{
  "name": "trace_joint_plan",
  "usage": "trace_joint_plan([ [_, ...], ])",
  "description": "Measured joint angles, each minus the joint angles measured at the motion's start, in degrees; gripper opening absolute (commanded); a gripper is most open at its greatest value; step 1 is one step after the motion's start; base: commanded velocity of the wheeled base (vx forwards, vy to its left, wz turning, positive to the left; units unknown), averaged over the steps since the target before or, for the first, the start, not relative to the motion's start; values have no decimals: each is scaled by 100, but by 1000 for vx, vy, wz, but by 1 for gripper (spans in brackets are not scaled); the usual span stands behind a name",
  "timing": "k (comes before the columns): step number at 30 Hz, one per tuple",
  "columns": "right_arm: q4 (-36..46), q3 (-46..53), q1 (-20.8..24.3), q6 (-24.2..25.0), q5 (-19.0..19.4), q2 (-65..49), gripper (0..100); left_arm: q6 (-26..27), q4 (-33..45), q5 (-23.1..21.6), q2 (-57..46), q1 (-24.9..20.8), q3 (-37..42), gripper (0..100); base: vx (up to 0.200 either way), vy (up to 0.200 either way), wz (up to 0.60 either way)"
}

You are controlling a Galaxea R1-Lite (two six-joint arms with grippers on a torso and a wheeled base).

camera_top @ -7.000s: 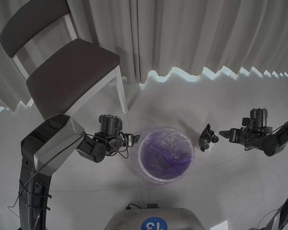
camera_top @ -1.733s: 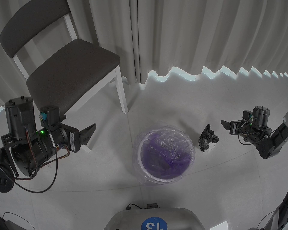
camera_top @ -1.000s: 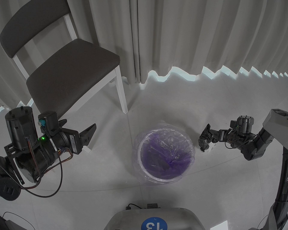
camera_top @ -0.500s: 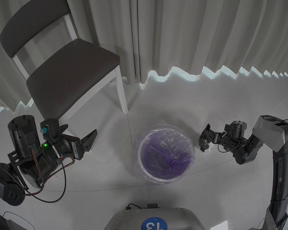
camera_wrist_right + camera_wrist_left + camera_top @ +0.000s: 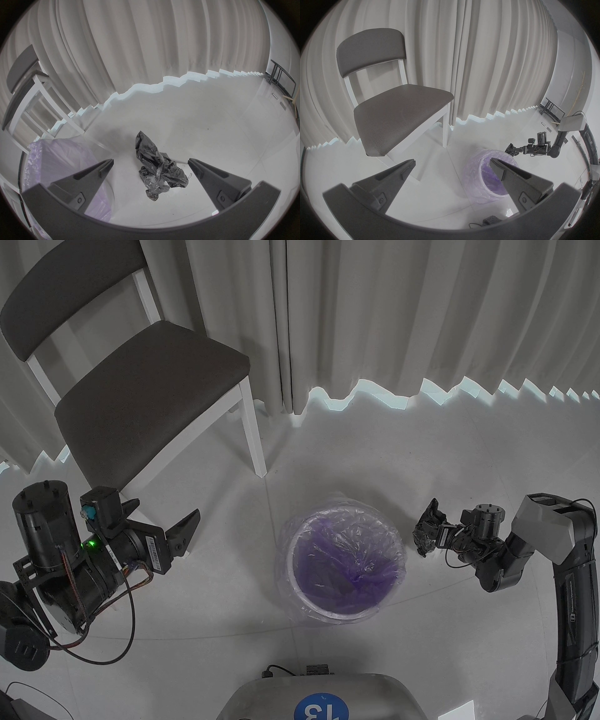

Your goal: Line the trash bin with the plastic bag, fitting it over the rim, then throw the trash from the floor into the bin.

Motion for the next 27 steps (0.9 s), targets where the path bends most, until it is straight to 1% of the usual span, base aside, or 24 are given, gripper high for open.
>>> trace_joint_plan([
  [14, -257, -250, 0, 33, -50, 338, 100, 0, 5, -5, -16, 72, 39, 100, 0, 0, 0],
  [15, -260, -254, 0, 33, -50, 350, 0, 0, 5, -6, -16, 74, 39, 100, 0, 0, 0],
  [27, -230, -254, -9, 11, -63, 396, 0, 0, 2, -6, -21, 80, 37, 100, 0, 0, 0],
])
